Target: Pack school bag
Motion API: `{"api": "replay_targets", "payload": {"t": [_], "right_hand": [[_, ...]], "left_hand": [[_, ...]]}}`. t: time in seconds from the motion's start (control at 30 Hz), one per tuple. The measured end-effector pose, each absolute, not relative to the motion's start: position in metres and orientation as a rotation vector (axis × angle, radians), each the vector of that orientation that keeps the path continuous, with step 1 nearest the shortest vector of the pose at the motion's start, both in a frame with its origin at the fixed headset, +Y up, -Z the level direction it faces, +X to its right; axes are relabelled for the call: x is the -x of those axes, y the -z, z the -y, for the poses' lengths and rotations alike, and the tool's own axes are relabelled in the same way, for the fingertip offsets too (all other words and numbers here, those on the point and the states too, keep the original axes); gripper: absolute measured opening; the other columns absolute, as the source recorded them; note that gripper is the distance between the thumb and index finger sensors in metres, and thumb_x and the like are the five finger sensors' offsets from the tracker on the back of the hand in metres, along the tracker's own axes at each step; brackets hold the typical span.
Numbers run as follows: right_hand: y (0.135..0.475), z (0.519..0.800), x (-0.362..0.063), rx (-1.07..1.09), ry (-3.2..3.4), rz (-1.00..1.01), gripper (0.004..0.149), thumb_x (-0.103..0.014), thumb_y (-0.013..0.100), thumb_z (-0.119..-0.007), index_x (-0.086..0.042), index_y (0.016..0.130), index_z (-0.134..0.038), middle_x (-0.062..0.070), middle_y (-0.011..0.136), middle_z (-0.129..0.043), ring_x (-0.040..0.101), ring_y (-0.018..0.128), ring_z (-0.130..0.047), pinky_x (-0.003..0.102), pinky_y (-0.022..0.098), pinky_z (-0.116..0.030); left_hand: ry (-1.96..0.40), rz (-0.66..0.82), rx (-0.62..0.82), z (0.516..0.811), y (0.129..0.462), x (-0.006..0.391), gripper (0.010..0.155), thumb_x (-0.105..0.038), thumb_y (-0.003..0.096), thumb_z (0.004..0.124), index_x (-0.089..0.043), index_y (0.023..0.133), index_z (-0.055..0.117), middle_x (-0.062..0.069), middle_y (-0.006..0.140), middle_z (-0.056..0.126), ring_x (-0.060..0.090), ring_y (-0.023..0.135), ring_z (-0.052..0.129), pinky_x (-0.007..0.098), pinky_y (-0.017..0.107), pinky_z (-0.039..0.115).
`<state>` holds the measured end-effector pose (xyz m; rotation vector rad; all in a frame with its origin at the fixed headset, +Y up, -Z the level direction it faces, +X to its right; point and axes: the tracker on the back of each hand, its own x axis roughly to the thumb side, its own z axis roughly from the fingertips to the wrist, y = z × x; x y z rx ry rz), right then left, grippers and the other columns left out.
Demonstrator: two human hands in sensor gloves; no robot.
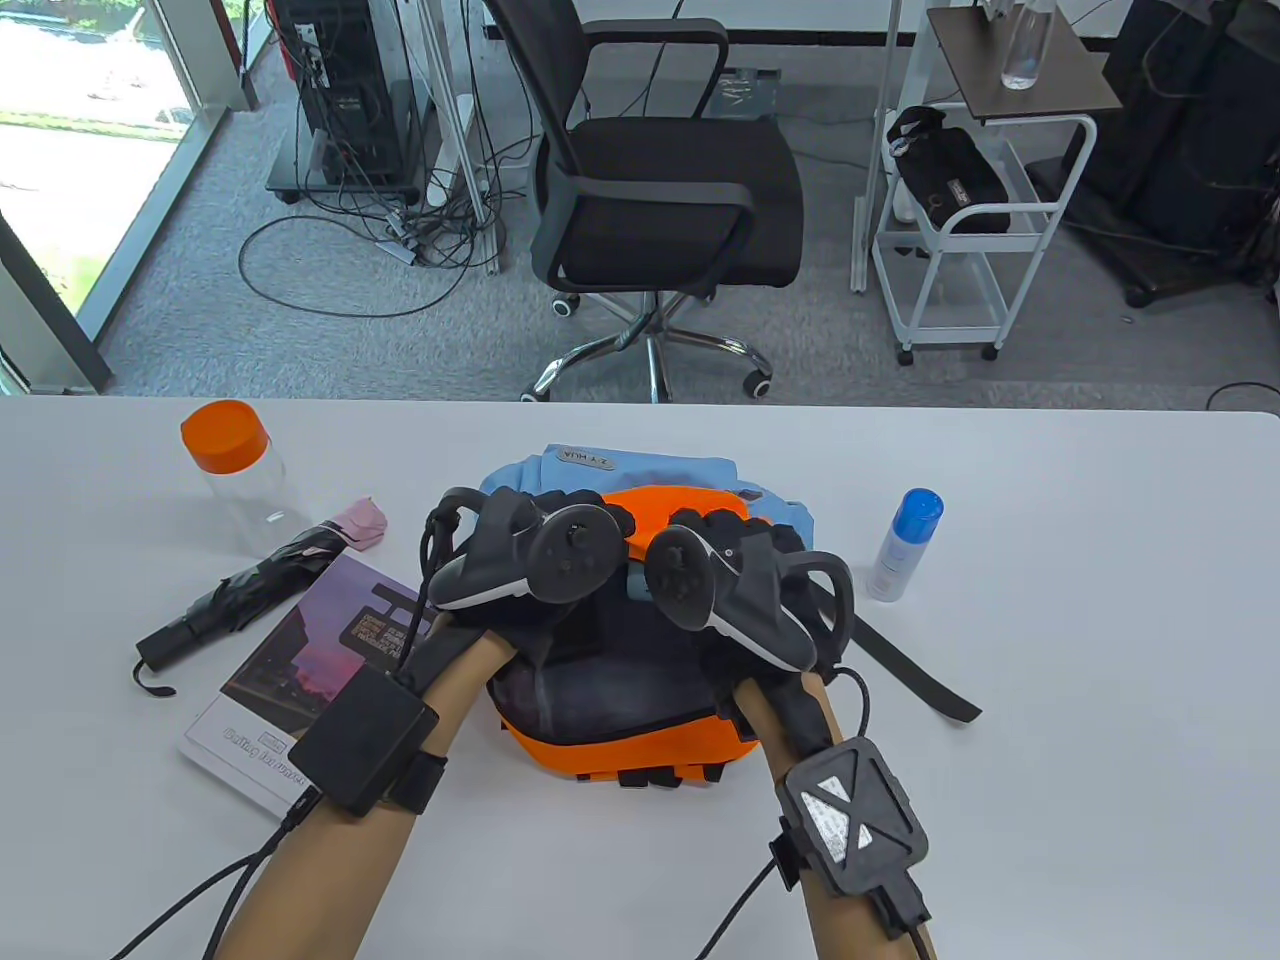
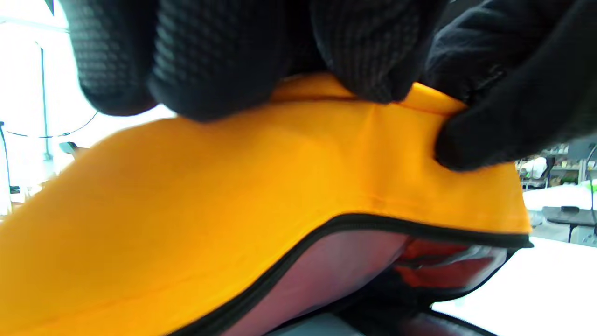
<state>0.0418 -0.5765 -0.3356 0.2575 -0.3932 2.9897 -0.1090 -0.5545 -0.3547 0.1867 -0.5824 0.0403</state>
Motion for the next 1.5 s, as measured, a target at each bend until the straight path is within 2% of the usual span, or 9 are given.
{"api": "replay_targets", "payload": {"t": [0.1, 0.2, 0.37, 0.5, 0.63, 0.9, 1.13, 1.33, 1.5], "right_hand": [[0.336, 0.575, -0.040, -0.205, -3.030, 0.490, 0.040, -0.032, 0.042, -0.083, -0.020, 0.081, -0.084, 0.006, 0.069, -0.097, 0.033, 0.065, -0.098, 0.058, 0.057, -0.077], [0.337, 0.571, -0.043, -0.179, -3.001, 0.434, 0.041, -0.032, 0.042, -0.083, -0.019, 0.081, -0.084, 0.007, 0.070, -0.097, 0.034, 0.065, -0.098, 0.058, 0.057, -0.077], [0.340, 0.570, -0.046, -0.157, -2.974, 0.375, 0.041, -0.032, 0.042, -0.084, -0.019, 0.081, -0.085, 0.008, 0.070, -0.097, 0.034, 0.065, -0.098, 0.058, 0.057, -0.077], [0.342, 0.570, -0.044, -0.147, -2.977, 0.366, 0.041, -0.032, 0.042, -0.084, -0.019, 0.081, -0.085, 0.008, 0.070, -0.098, 0.034, 0.065, -0.098, 0.058, 0.057, -0.078], [0.344, 0.570, -0.043, -0.119, -2.979, 0.373, 0.042, -0.032, 0.043, -0.083, -0.018, 0.082, -0.083, 0.008, 0.071, -0.097, 0.034, 0.066, -0.097, 0.058, 0.057, -0.077], [0.342, 0.571, -0.046, -0.124, -2.984, 0.344, 0.042, -0.032, 0.043, -0.083, -0.018, 0.082, -0.083, 0.008, 0.071, -0.097, 0.034, 0.066, -0.097, 0.058, 0.057, -0.077], [0.343, 0.571, -0.045, -0.119, -3.001, 0.323, 0.041, -0.032, 0.043, -0.082, -0.019, 0.082, -0.083, 0.008, 0.071, -0.096, 0.035, 0.066, -0.097, 0.058, 0.057, -0.077], [0.342, 0.571, -0.044, -0.107, -3.021, 0.302, 0.042, -0.032, 0.043, -0.082, -0.018, 0.083, -0.083, 0.008, 0.072, -0.096, 0.035, 0.067, -0.097, 0.058, 0.057, -0.077], [0.343, 0.569, -0.044, -0.106, -3.036, 0.275, 0.041, -0.032, 0.043, -0.082, -0.019, 0.083, -0.083, 0.008, 0.072, -0.096, 0.035, 0.067, -0.097, 0.058, 0.058, -0.076]], "left_hand": [[-0.025, 0.507, -0.212, 0.553, 0.347, 0.138, 0.054, -0.038, 0.0513, 0.074, -0.018, 0.101, 0.079, 0.015, 0.094, 0.091, 0.022, 0.059, 0.102, 0.047, 0.052, 0.089], [-0.011, 0.357, -0.133, 0.568, 0.347, 0.189, 0.053, -0.040, 0.0522, 0.072, -0.017, 0.099, 0.082, 0.015, 0.092, 0.092, 0.029, 0.067, 0.101, 0.050, 0.055, 0.088], [0.089, 0.101, 0.161, 0.645, 0.337, 0.264, 0.065, -0.050, 0.0534, 0.067, -0.012, 0.106, 0.076, 0.025, 0.100, 0.086, 0.047, 0.082, 0.093, 0.060, 0.058, 0.083], [0.133, 0.025, 0.529, 0.713, 0.317, 0.289, 0.107, -0.069, 0.0451, 0.050, 0.004, 0.119, 0.024, 0.048, 0.113, 0.038, 0.077, 0.089, 0.065, 0.081, 0.059, 0.068], [0.099, 0.058, 0.570, 0.739, 0.303, 0.286, 0.107, -0.066, 0.0510, 0.059, 0.006, 0.115, 0.012, 0.054, 0.109, 0.021, 0.084, 0.086, 0.050, 0.085, 0.057, 0.062], [0.143, 0.161, 0.517, 0.721, 0.291, 0.294, 0.087, -0.049, 0.0572, 0.063, 0.001, 0.115, 0.022, 0.052, 0.109, 0.038, 0.078, 0.084, 0.067, 0.075, 0.059, 0.074], [-0.201, 0.166, 0.380, 0.653, 0.287, 0.329, 0.073, -0.047, 0.0579, 0.059, -0.008, 0.118, 0.044, 0.040, 0.108, 0.070, 0.060, 0.081, 0.094, 0.060, 0.055, 0.091], [-0.263, 0.200, 0.288, 0.626, 0.300, 0.355, 0.082, -0.032, 0.0565, 0.067, -0.029, 0.111, 0.005, 0.036, 0.115, 0.045, 0.051, 0.078, 0.101, 0.052, 0.052, 0.098], [-0.107, 0.250, 0.321, 0.617, 0.313, 0.352, 0.065, -0.015, 0.0555, 0.063, -0.038, 0.113, 0.041, 0.036, 0.114, 0.052, 0.050, 0.075, 0.104, 0.046, 0.049, 0.102]]}}
